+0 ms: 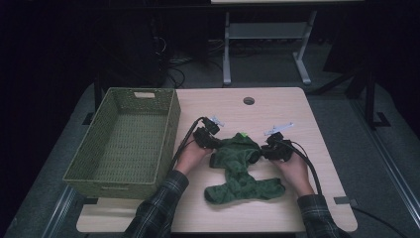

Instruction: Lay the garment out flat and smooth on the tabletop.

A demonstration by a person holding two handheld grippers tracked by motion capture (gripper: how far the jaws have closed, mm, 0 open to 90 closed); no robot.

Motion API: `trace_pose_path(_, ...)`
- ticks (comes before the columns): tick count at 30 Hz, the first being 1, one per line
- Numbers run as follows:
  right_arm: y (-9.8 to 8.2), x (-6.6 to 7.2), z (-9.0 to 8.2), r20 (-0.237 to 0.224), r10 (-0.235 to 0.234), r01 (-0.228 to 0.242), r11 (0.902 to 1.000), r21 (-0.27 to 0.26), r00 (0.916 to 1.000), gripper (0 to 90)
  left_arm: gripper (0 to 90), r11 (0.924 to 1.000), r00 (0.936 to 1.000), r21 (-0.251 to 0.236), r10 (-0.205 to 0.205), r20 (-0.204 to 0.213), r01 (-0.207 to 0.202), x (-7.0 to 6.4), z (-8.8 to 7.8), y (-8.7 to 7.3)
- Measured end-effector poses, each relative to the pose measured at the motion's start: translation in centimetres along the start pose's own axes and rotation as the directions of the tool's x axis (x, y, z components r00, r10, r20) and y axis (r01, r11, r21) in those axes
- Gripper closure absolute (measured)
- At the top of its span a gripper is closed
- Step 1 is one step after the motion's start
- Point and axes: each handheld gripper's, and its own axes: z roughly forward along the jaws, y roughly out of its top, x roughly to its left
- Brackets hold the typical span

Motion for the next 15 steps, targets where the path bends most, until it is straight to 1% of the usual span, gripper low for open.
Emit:
trace_pose_path(1,0.0,0.1,0.0,-0.017,-0.006,0.006,1.0000,-0.001,0.9998,84.4,82.0,1.0000,1.0000,-0.001,0.002,-0.001,-0.002,-0.1,0.0,0.0)
trace_pose_path(2,0.0,0.2,0.1,-0.019,-0.008,0.008,1.0000,0.000,0.9998,87.9,82.0,1.0000,1.0000,-0.003,-0.001,-0.003,0.001,-0.1,0.0,0.0)
trace_pose_path(3,0.1,0.3,0.1,-0.017,-0.019,0.019,0.9998,-0.001,0.9997,89.0,82.2,1.0000,1.0000,-0.006,0.000,-0.006,0.000,-0.2,-0.1,0.0)
trace_pose_path(4,0.1,0.4,0.0,-0.009,-0.030,0.030,0.9995,0.005,0.9995,89.6,82.2,0.9999,1.0000,-0.011,0.001,-0.006,-0.001,-0.1,-0.2,0.0)
trace_pose_path(6,0.3,0.4,-0.2,0.016,-0.046,0.046,0.9989,-0.001,0.9988,89.9,82.7,0.9996,0.9999,-0.030,-0.001,-0.012,0.000,-0.2,-0.5,0.1)
trace_pose_path(7,0.5,0.2,-0.5,0.022,-0.043,0.043,0.9991,-0.007,0.9988,90.0,83.0,0.9990,0.9998,-0.046,-0.002,-0.019,0.001,-0.3,-0.8,0.2)
trace_pose_path(9,0.9,-0.4,-1.3,0.043,-0.042,0.043,0.9988,-0.026,0.9982,90.0,83.2,0.9976,0.9998,-0.070,-0.001,-0.020,0.000,-0.4,-1.1,0.3)
trace_pose_path(11,1.5,-0.9,-2.4,0.062,-0.034,0.039,0.9967,-0.072,0.9975,90.0,83.6,0.9955,0.9995,-0.094,0.009,-0.029,-0.012,-0.5,-1.2,0.5)
trace_pose_path(12,1.8,-1.2,-2.9,0.064,-0.031,0.035,0.9968,-0.071,0.9975,90.0,83.7,0.9943,0.9995,-0.106,0.008,-0.031,-0.011,-0.6,-1.2,0.5)
trace_pose_path(14,2.2,-1.8,-3.4,0.085,-0.032,0.039,0.9960,-0.080,0.9958,90.0,84.0,0.9944,0.9987,-0.102,0.023,-0.045,-0.027,-0.7,-0.9,0.6)
trace_pose_path(15,2.3,-2.2,-3.3,0.084,-0.023,0.030,0.9956,-0.089,0.9962,90.0,84.4,0.9944,0.9984,-0.101,0.026,-0.050,-0.031,-0.7,-0.7,0.5)
